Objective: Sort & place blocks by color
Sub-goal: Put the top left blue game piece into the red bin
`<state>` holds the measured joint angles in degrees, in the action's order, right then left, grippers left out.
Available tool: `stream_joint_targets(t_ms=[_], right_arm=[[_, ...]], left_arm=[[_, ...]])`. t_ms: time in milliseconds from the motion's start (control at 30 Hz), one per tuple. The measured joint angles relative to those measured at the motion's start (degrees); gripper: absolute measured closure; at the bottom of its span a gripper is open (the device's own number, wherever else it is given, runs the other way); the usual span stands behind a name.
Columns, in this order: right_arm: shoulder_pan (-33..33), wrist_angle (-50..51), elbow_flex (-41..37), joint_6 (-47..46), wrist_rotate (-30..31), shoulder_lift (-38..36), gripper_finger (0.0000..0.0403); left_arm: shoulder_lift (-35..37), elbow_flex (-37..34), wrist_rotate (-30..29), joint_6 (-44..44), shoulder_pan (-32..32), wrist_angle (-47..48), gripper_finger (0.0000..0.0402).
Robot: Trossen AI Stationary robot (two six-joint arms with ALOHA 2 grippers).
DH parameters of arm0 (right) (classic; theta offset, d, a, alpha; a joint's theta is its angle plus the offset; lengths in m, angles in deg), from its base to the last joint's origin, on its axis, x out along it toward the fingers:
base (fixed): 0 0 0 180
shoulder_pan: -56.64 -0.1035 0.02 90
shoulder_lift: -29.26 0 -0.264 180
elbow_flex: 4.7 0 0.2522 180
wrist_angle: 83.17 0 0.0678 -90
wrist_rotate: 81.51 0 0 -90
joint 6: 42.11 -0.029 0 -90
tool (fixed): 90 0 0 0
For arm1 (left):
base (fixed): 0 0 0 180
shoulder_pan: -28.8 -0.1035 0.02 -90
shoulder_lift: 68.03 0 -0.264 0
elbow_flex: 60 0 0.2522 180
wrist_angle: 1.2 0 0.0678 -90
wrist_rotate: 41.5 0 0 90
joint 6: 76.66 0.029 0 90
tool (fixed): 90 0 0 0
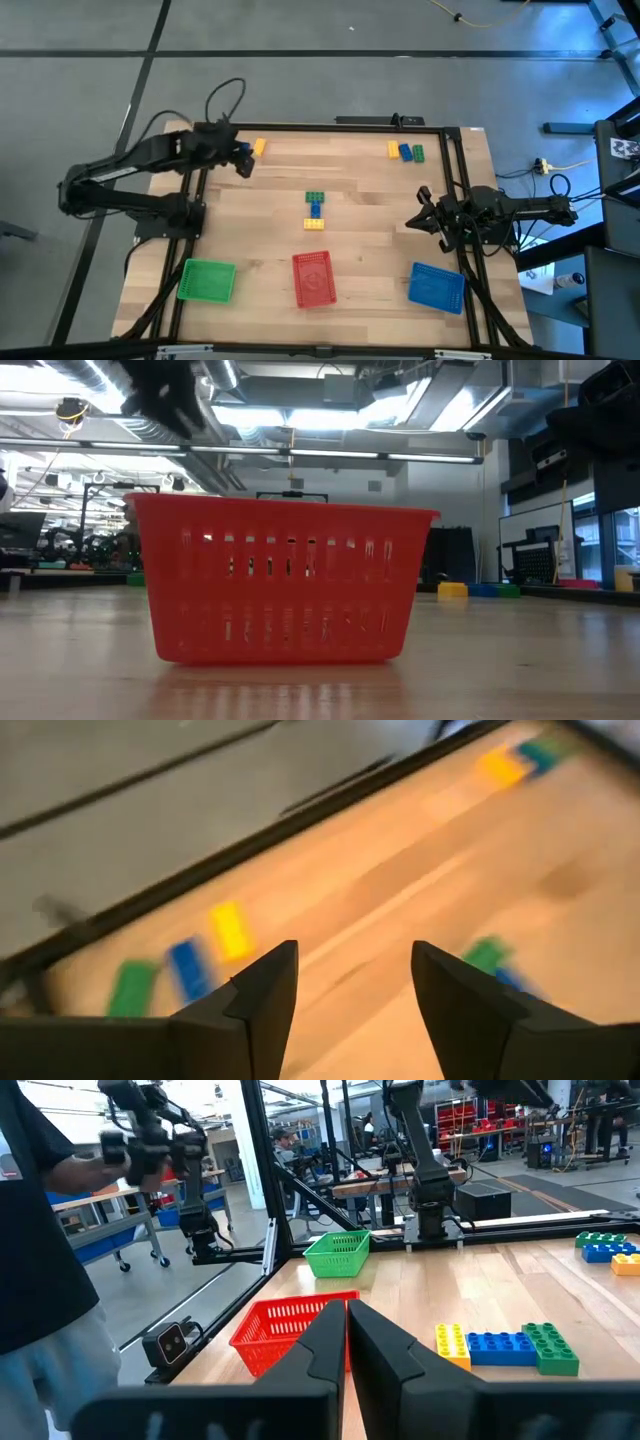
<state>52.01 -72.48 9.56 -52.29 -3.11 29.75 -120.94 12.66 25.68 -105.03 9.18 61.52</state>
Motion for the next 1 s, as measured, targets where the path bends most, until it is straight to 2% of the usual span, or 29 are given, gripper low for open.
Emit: stream_joint_targets(t_ms=[233,600,833,1000], right_arm=[[-0.02,0.00,0.00,0.00,0.00,0.00,0.0383],[-0.02,0.00,0.00,0.00,0.00,0.00,0.0383],[-0.02,0.00,0.00,0.00,0.00,0.00,0.0383],[-0.02,-0.02,0.00,0.00,0.00,0.00,0.0383]], left_arm=[[-6.96,-4.76,-0.18,-2.11,-6.35,-0.28,0.0201],[-8.38,-23.95,5.63,-11.93,-13.38,-20.54,0.0200],[-8.39,-28.59,7.56,-11.12,-20.21,-24.77,0.0200],[-8.39,-28.63,7.89,-5.04,-24.84,-26.01,0.0200]])
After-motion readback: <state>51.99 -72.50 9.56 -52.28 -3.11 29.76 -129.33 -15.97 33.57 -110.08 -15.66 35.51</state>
